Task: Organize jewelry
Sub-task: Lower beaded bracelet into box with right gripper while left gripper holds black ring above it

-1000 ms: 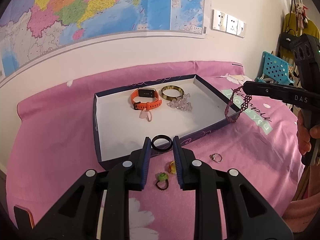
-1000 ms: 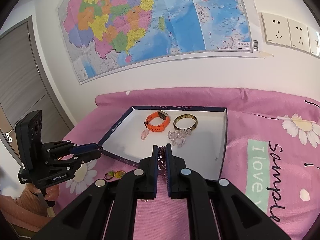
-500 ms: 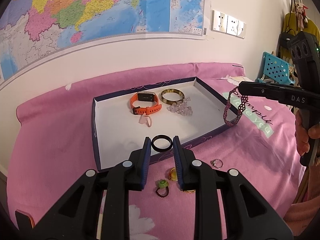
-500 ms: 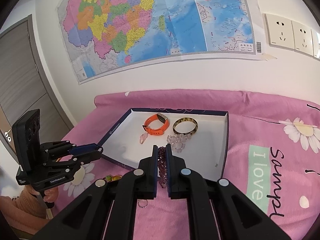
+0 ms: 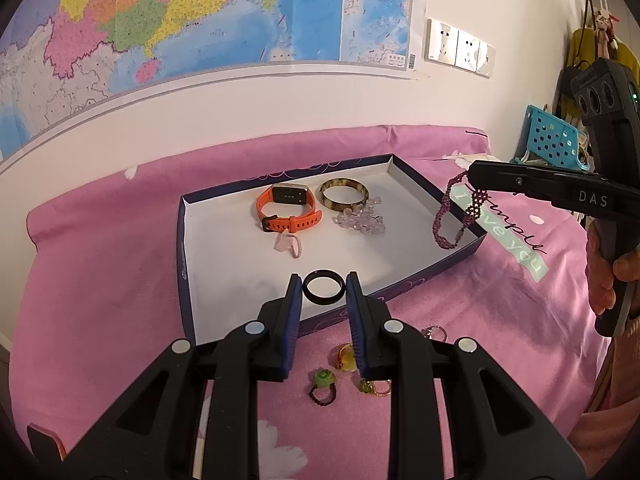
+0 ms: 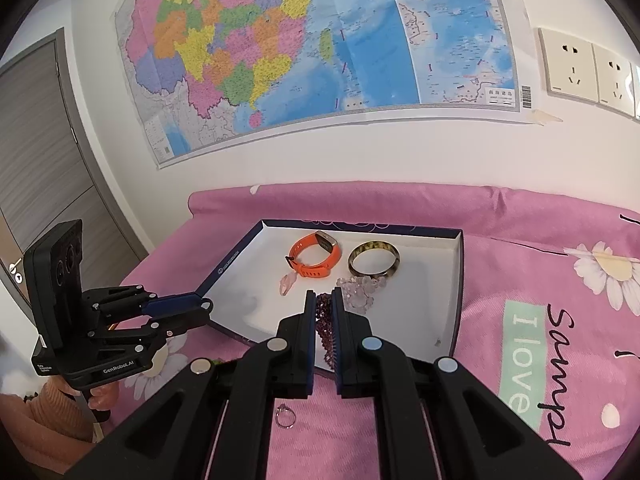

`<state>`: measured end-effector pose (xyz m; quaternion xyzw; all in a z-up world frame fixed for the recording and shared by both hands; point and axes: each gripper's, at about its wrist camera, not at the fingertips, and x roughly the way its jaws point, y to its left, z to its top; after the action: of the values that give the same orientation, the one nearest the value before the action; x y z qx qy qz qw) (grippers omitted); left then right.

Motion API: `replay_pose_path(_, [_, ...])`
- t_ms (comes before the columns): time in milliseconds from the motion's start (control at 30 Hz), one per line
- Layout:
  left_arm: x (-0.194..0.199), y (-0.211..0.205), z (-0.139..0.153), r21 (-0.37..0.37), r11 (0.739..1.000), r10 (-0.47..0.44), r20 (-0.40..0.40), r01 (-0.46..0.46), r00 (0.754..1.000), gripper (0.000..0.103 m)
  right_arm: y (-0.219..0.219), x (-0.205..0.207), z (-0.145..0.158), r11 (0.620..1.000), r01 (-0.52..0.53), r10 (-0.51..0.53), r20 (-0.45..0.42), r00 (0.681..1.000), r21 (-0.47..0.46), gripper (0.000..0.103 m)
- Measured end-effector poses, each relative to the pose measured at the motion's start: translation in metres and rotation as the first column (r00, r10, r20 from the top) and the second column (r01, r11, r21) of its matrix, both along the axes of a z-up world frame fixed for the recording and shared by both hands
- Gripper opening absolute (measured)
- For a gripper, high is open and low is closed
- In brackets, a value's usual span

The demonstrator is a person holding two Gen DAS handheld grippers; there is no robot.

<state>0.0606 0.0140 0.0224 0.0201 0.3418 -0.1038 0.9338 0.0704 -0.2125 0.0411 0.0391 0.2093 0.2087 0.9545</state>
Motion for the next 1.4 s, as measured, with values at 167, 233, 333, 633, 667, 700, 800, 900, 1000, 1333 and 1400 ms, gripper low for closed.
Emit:
replay_pose_path(167, [0.003,0.001,-0.001,-0.007,1.000,0.004,-0.003,-0.004,1.000,0.023,0.003,0.007,0.001,1.000,-0.005,0.005,0.001,1.000,-0.001,0.006])
replay_pose_path(233, [0.006,0.002,-0.001,-0.007,1.000,0.004,-0.007,-0.004,1.000,0.023,0.004,0.010,0.001,1.000,-0.009,0.009,-0.002,1.000,0.002,0.006])
replay_pose_path(333, [0.009,0.001,-0.002,-0.006,1.000,0.004,-0.014,-0.004,1.000,0.023,0.005,0.014,0.001,1.000,-0.011,0.011,-0.005,1.000,0.003,0.006])
replay_pose_path(633, [0.018,0.000,-0.004,0.002,1.000,0.011,-0.024,-0.011,1.000,0.023,0.007,0.030,0.000,1.000,-0.012,0.012,-0.024,1.000,0.012,0.006])
replay_pose_path(667, [0.019,0.000,-0.005,0.003,1.000,0.012,-0.026,-0.012,1.000,0.023,0.008,0.031,-0.001,1.000,-0.011,0.012,-0.025,1.000,0.013,0.006])
replay_pose_path(700, [0.021,0.000,-0.005,0.004,1.000,0.012,-0.027,-0.012,1.000,0.023,0.007,0.033,-0.001,1.000,-0.011,0.011,-0.027,1.000,0.016,0.006])
replay_pose_path(800, [0.024,-0.001,-0.007,0.008,1.000,0.015,-0.033,-0.015,0.999,0.023,0.007,0.038,-0.003,1.000,-0.009,0.010,-0.037,0.999,0.025,0.006])
replay_pose_path(900, [0.029,-0.001,-0.009,0.012,1.000,0.018,-0.040,-0.017,0.999,0.023,0.008,0.043,-0.005,0.999,-0.009,0.010,-0.047,0.999,0.032,0.006])
replay_pose_path(1000, [0.033,-0.002,-0.011,0.016,1.000,0.020,-0.046,-0.019,0.999,0.023,0.010,0.047,-0.006,0.999,-0.008,0.010,-0.052,0.999,0.031,0.006])
replay_pose_path(1333, [0.045,-0.003,-0.015,0.019,1.000,0.021,-0.069,-0.020,0.997,0.023,0.011,0.062,-0.011,0.999,-0.004,0.007,-0.077,0.997,0.038,0.006])
replay_pose_path(1400, [0.047,-0.003,-0.016,0.019,1.000,0.023,-0.074,-0.022,0.997,0.023,0.012,0.064,-0.012,0.999,-0.006,0.009,-0.082,0.997,0.040,0.006])
